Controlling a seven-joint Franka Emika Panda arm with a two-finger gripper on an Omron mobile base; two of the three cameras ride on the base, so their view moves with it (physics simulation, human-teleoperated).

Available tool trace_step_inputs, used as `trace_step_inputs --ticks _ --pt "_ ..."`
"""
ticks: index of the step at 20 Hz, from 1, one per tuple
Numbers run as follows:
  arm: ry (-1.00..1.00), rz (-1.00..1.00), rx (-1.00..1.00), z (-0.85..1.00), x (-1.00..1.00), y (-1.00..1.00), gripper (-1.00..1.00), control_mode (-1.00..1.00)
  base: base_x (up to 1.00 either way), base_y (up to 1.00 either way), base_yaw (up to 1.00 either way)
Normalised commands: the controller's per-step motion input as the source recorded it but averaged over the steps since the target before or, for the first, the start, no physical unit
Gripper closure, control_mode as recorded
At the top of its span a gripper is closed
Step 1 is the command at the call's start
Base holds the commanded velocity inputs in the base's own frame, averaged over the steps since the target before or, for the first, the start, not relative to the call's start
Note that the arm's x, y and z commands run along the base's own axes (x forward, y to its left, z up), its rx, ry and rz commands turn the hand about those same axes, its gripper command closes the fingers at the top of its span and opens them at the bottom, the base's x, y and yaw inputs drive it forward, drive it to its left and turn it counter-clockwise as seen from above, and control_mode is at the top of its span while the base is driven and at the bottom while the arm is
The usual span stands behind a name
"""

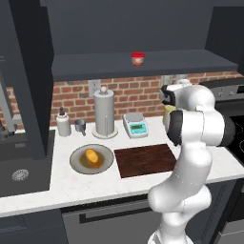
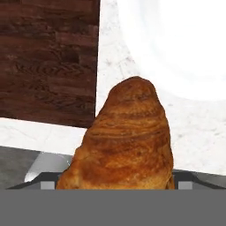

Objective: From the different types of pastries on the counter, select a croissant and place it on the cutting board. Then retrieve a jar of jam from the cabinet and place it alongside the croissant on the cutting board.

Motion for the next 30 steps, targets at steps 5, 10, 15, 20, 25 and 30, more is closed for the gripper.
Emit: trace_step_inputs --ticks 5,10,15,20,25,30 --pt "0.11 0.13 -0.01 0.06 -0.7 0.56 1.0 -1.0 0.0 0.0 0.0" --pt "0.2 0.11 0.0 0.06 -0.66 0.59 1.0 -1.0 0.0 0.0 0.0" --pt "0.22 0.1 0.0 0.0 -0.48 0.72 1.0 -1.0 0.0 0.0 0.0" --pt "0.23 0.1 -0.01 -0.05 -0.28 0.75 1.0 -1.0 0.0 0.0 0.0" --pt "0.21 0.07 0.0 -0.2 0.02 0.64 1.0 -1.0 0.0 0.0 0.0" --pt "0.2 0.01 0.0 -0.16 0.52 0.2 1.0 -1.0 0.0 0.0 0.0"
